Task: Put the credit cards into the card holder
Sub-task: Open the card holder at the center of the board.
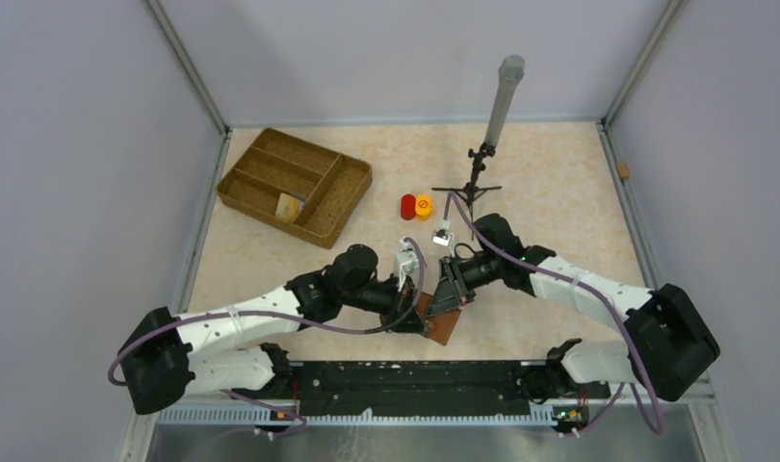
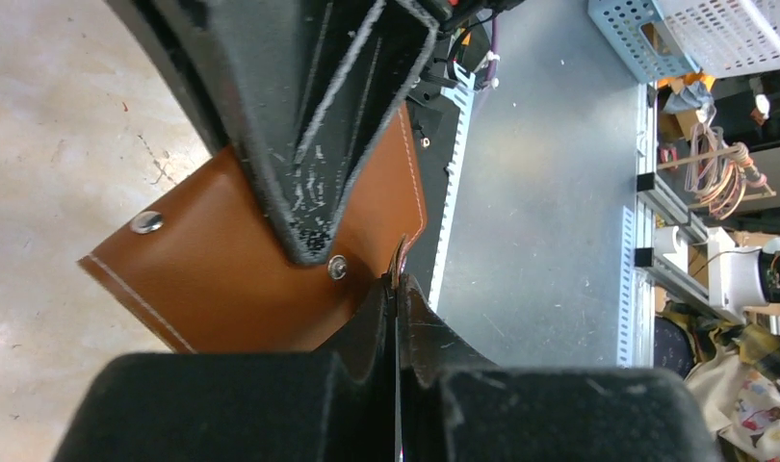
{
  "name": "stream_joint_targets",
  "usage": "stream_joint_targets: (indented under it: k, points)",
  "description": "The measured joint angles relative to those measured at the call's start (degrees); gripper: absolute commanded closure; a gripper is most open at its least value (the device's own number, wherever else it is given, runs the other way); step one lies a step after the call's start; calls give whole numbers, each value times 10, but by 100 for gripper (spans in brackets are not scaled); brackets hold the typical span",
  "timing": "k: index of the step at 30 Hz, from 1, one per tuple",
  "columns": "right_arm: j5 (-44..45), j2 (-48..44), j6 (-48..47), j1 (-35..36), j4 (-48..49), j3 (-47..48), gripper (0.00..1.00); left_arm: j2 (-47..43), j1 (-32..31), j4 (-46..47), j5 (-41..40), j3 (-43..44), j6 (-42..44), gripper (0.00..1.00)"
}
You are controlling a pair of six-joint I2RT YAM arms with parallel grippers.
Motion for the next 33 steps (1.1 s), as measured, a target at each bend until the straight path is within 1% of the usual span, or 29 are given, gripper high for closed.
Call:
stream_joint_targets:
  k: [4, 5, 6, 7, 10, 11, 13, 15, 18, 20, 24, 27, 30, 32, 33]
  points:
    - [11, 26, 16, 1, -7, 6, 100, -5, -9, -11, -14, -1, 15, 100]
    - [18, 31, 20, 1, -8, 7, 100, -6, -10, -17, -20, -1, 18, 94]
    - [28, 32, 23, 0, -10, 7, 100, -8, -10, -23, -29, -2, 21, 84]
    - [41, 31, 25, -2, -12, 7, 100, -10, -10, -29, -39, -4, 24, 76]
    - [104, 20, 23, -4, -19, 7, 100, -35, -12, -44, -76, -14, 21, 43]
    - [133, 11, 21, -7, -25, 7, 100, -53, -13, -48, -93, -22, 13, 35]
    - [180, -15, 19, -8, -27, 7, 100, -96, -15, -54, -137, -39, -7, 24]
    - [216, -44, 18, -9, -24, 7, 100, -141, -16, -56, -187, -56, -36, 16]
    - [252, -80, 19, -9, -15, 7, 100, -192, -16, -45, -270, -78, -91, 10]
    - [272, -99, 19, -5, -5, 6, 100, -198, -16, -35, -313, -81, -131, 6]
    - [313, -128, 21, 18, 22, 1, 100, -167, -16, 15, -371, -81, -218, 2]
    - [329, -143, 21, 40, 43, -7, 100, -131, -15, 35, -395, -81, -266, 2]
    - [335, -152, 23, 53, 59, -17, 100, -100, -14, 48, -412, -81, -308, 4]
    - [335, -159, 24, 55, 64, -22, 100, -93, -14, 50, -416, -81, -322, 11]
    - [336, -162, 24, 55, 66, -25, 100, -89, -14, 54, -417, -81, -331, 18]
